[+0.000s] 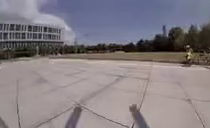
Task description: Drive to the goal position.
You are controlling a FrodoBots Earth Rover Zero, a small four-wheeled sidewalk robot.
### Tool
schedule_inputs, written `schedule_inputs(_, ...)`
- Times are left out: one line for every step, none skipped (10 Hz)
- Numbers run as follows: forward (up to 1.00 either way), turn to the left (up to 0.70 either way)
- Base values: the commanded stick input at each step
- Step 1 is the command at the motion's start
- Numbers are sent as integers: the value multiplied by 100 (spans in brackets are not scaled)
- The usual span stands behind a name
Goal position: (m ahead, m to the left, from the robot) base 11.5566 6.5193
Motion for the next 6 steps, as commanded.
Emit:
schedule_inputs(70,24)
schedule_inputs(70,9)
schedule_inputs(70,3)
schedule_inputs(70,3)
schedule_inputs(70,3)
schedule_inputs(70,3)
